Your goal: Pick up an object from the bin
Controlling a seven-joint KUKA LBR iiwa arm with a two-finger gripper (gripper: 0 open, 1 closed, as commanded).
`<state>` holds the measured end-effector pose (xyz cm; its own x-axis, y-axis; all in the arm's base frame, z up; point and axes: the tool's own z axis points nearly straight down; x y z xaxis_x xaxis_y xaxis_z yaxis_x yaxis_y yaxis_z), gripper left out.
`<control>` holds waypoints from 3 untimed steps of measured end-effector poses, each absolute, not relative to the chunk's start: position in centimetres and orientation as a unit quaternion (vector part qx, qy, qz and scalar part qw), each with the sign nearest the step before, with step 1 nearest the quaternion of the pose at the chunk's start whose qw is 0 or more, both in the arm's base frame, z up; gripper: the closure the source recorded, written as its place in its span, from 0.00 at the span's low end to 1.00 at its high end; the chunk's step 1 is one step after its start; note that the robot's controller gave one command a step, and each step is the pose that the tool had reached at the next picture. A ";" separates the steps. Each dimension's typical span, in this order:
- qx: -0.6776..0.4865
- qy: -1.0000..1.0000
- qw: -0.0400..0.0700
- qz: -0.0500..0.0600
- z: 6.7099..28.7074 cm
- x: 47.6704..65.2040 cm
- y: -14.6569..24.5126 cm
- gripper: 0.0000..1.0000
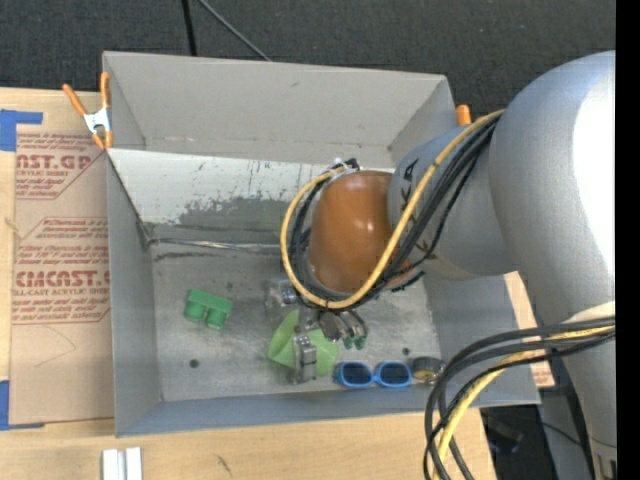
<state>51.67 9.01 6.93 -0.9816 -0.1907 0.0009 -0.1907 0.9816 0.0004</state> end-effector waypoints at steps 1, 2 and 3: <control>0.096 -0.995 0.000 -0.001 7.0 51.7 9.1 1.00; 0.096 -0.995 0.000 -0.001 6.9 51.7 9.1 0.00; 0.062 -0.998 0.001 0.000 8.5 49.3 5.0 0.00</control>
Offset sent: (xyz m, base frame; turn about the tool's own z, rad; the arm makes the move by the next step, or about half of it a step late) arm 0.0000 0.0000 0.0000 0.0000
